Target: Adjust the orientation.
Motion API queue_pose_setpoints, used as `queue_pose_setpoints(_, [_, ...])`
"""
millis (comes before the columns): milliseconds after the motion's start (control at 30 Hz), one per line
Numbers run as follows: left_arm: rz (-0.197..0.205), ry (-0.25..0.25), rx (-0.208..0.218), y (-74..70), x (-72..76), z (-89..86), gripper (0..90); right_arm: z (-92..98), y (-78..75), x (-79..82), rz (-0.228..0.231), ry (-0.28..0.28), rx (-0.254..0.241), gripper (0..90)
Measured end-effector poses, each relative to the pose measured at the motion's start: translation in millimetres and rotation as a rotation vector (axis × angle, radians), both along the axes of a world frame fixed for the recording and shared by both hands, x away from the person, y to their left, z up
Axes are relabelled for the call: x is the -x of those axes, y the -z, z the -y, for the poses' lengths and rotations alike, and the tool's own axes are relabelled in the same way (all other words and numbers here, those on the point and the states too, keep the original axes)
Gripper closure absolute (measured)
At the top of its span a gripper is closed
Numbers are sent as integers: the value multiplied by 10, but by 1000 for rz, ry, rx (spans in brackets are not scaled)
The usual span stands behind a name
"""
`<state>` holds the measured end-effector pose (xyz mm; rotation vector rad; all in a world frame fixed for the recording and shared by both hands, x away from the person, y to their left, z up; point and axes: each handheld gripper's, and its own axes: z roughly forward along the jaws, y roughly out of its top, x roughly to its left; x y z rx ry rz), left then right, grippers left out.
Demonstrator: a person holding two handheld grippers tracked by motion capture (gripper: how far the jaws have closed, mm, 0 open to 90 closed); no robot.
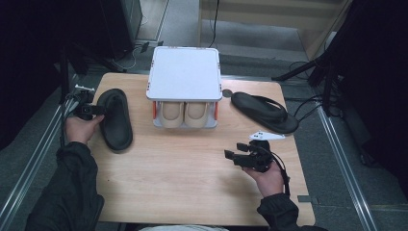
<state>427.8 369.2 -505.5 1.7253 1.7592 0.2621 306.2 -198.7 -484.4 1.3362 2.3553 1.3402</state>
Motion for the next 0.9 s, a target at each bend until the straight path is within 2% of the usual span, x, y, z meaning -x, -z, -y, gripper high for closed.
queue_pose_setpoints(100, [-5,9,4,-26,8,-6,688,3,0,0,1,-2,2,354])
queue_pose_setpoints(367, [17,18,42,-132,42,20,690,5,-5,-8,6,-7,3,354])
queue_pose_setpoints(500, [29,36,38,-212,99,62,689,-3,-13,-23,7,-13,2,354])
queue_pose_setpoints(600, [41,42,36,-261,162,99,689,-21,-19,-40,8,-21,2,354])
queue_pose_setpoints(733, [37,54,39,-316,257,134,688,-54,-29,-68,12,-34,3,354])
queue_pose_setpoints(900, [52,74,35,-400,452,237,688,-79,-40,-106,15,-44,2,354])
